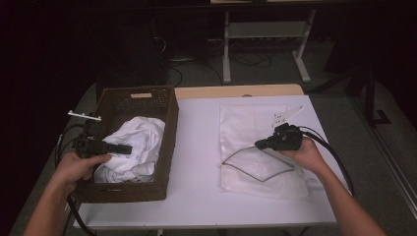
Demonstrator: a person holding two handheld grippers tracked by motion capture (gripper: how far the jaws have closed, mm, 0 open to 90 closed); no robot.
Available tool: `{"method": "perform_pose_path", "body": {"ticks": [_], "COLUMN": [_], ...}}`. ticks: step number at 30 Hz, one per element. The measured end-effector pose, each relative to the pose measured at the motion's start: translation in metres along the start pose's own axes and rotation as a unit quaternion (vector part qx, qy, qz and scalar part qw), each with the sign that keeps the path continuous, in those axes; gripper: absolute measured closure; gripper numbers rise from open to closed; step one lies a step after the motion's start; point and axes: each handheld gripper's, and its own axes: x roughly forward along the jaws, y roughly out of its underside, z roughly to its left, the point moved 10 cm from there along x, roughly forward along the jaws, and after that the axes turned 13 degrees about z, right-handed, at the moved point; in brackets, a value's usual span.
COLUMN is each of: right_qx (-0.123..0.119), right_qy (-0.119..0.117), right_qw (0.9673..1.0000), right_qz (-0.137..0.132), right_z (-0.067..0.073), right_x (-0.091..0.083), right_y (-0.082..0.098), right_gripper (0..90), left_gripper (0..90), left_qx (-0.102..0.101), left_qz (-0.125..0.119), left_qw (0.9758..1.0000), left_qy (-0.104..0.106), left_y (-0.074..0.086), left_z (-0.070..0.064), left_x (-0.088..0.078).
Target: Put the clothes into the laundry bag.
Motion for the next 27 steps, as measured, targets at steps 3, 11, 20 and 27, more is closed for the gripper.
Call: {"method": "perform_pose_path", "body": {"ticks": [3, 11, 20, 27], "right_qx": [0.000, 0.001, 0.000, 0.002], "right_qy": [0.000, 0.000, -0.001, -0.003], "right_qw": [1.0000, 1.0000, 1.0000, 1.0000], "right_qz": [-0.004, -0.007, -0.007, -0.007], "right_z": [-0.001, -0.002, -0.001, -0.001], "right_x": [-0.002, -0.002, 0.001, 0.002], "right_y": [-0.001, -0.001, -0.001, -0.001], "right_gripper": [89.2, 89.1, 89.1, 89.1], "left_gripper": [82.1, 82.1, 82.1, 82.1], "left_qx": [0.006, 0.011, 0.006, 0.005], "left_qz": [-0.004, -0.006, -0.015, -0.031], "left_qw": [1.0000, 0.9999, 0.9999, 0.9995], "left_qy": [0.001, -0.002, -0.003, 0.001], "left_y": [-0.001, -0.005, -0.004, -0.006], "left_z": [-0.004, -0.009, -0.008, -0.009], "left_x": [-0.004, -0.012, -0.018, -0.029]}}
